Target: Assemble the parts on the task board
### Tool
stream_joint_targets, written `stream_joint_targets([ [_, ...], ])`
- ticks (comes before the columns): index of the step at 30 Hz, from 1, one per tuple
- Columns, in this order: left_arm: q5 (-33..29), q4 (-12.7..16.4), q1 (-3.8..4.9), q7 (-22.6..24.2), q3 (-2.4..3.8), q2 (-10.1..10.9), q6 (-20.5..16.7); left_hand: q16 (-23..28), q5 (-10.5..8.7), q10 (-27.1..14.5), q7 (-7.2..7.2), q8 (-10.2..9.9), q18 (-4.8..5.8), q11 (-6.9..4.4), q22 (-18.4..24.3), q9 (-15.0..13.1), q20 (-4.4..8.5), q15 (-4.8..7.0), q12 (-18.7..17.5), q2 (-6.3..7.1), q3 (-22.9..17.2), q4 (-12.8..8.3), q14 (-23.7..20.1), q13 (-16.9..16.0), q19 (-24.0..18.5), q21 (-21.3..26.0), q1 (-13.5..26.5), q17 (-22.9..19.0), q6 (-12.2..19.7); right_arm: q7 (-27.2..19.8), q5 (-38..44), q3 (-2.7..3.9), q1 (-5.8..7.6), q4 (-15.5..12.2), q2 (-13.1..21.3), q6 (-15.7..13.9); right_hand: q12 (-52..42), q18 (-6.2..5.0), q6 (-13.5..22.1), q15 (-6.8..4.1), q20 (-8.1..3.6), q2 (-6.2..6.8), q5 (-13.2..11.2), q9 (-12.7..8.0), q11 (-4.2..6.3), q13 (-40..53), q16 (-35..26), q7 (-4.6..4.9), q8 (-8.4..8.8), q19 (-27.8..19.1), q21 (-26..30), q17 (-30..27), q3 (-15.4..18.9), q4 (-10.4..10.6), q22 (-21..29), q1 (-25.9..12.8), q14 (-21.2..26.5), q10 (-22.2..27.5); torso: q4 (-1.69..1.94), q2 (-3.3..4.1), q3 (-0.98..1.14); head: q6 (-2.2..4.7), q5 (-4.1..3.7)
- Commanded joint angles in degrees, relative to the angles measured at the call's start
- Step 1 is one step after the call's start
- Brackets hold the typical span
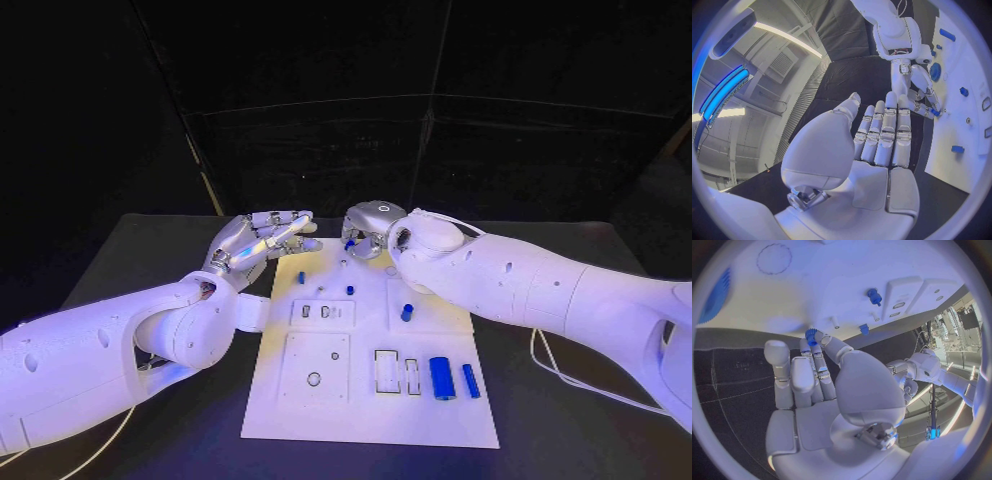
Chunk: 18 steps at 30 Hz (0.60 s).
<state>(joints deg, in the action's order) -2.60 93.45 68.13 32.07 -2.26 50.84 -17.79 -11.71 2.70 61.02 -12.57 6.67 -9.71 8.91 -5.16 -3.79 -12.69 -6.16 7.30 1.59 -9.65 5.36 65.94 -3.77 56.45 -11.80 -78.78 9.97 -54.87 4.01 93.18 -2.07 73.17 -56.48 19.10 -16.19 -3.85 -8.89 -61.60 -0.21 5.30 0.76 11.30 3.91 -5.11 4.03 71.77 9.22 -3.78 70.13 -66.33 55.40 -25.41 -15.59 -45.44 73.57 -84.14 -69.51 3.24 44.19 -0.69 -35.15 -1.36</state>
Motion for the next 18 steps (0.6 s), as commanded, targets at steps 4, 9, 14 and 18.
stream_joint_targets([
  [4,0.32,0.05,0.11,0.19,0.05,-0.06,0.53,0.24,0.07,0.05,-0.21,-0.21,-0.74,0.38,0.08,0.08,0.07,-0.03,-0.37,-0.43,0.01,-0.36,0.38,0.08,0.52,0.28,0.09,0.05,0.01,0.64,0.69,-0.03,0.04,0.42,-0.37,2.06,-0.18,0.65,0.47,0.17,0.41,0.78,-0.41,-0.11,-0.08,0.02,0.39,0.33,0.12,-0.14,-0.39,0.01,-0.59,0.16,-0.08,-0.35,-0.87,0.21,0.06,0.01,-0.03,-0.12,-0.05],
  [9,0.32,0.05,0.12,0.12,0.05,-0.03,0.55,0.24,0.07,0.05,-0.21,-0.21,-0.74,0.38,0.08,0.08,0.07,-0.03,-0.37,-0.43,0.01,-0.36,0.38,0.08,0.52,0.28,0.09,0.05,0.01,0.29,0.53,-0.03,0.0,0.82,-0.62,1.93,0.37,0.39,2.72,0.83,0.85,1.89,-1.3,-0.31,-0.78,-0.39,0.09,1.15,0.35,-1.4,0.56,-0.79,-0.61,0.95,1.72,-1.57,-0.56,2.9,0.0,0.04,-0.02,-0.12,0.03],
  [14,0.32,0.08,0.15,0.05,0.05,0.05,0.62,0.34,0.07,0.03,-0.23,-0.3,-0.74,0.4,0.14,0.09,0.06,-0.05,-0.48,-0.42,0.07,-0.39,0.39,0.08,0.55,0.37,0.13,0.07,0.03,-0.3,-0.04,-0.03,-0.02,0.99,-0.41,0.17,-0.06,-1.26,11.13,2.18,2.27,4.1,-3.79,-0.21,-2.39,-0.34,-5.28,1.94,0.25,-6.86,6.56,-9.61,2.67,2.46,10.84,-1.82,2.3,13.73,0.02,0.01,-0.03,-0.03,0.08],
  [18,0.32,0.06,0.16,0.03,0.05,0.23,0.64,0.34,0.07,0.03,-0.23,-0.3,-0.74,0.4,0.14,0.09,0.06,-0.05,-0.48,-0.42,0.07,-0.39,0.39,0.08,0.55,0.37,0.13,0.07,0.03,-0.51,-0.48,-0.02,-0.02,-1.2,1.58,-2.26,-0.68,-1.42,12.05,2.07,2.35,4.22,-3.74,-0.09,-2.32,-0.26,-6.29,1.77,0.12,-7.33,7.75,-11.25,4.89,3.37,12.43,-1.11,2.56,15.36,-0.12,-0.05,0.08,0.09,0.18],
])
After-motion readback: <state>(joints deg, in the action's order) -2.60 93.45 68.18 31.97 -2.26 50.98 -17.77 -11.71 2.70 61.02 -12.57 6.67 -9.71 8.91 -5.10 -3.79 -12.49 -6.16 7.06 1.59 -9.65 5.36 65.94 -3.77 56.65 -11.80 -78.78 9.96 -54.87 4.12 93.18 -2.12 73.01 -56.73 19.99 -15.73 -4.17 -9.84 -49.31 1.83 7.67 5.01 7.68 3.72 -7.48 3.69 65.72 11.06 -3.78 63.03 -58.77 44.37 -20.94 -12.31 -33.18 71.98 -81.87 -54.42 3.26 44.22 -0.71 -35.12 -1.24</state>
